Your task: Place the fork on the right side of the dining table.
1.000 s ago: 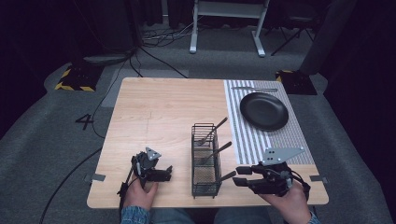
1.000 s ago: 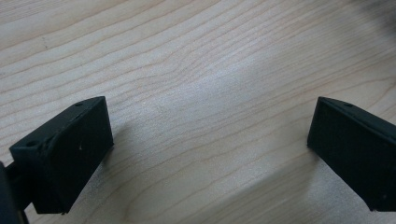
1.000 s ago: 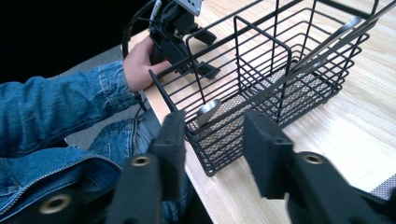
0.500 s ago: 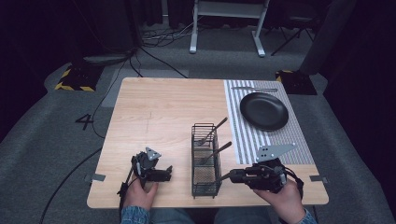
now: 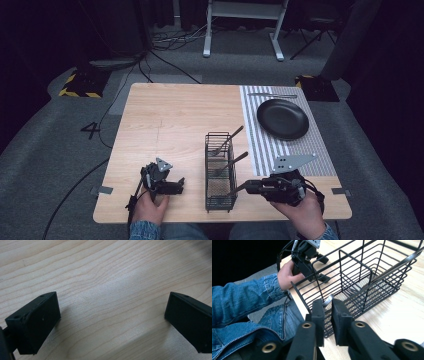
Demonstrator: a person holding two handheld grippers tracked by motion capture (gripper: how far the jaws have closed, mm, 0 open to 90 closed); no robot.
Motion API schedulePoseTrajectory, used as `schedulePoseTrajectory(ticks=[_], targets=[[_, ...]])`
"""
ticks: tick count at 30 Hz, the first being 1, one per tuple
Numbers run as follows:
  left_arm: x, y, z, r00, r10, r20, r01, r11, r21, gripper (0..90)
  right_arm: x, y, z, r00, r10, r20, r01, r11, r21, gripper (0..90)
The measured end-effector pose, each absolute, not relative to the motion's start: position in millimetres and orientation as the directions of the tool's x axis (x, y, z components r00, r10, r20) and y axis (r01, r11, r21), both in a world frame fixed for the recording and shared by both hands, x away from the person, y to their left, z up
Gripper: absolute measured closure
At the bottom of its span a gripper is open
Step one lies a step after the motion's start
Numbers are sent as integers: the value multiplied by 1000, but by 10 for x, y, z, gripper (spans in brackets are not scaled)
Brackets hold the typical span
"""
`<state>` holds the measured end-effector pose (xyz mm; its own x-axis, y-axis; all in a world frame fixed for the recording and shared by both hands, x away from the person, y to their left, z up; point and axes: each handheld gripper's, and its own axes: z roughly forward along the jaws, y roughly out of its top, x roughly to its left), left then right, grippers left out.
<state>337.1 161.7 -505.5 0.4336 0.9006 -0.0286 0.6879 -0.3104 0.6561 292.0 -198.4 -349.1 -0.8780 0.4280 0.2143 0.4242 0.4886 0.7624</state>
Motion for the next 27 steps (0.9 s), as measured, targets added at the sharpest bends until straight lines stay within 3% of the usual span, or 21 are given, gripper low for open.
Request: schedulePoseTrajectory(ticks=[2,27], targets=[[3371,1617,-5055,434,901,-29,688,-310,656,2,2933,-1997,-3474,-877,431,214,425,485,764,859],[3371,1617,-5055,433,901,-29,688,-310,656,2,2967,-2057,-3258,-866,446,227,414,382,826,872]])
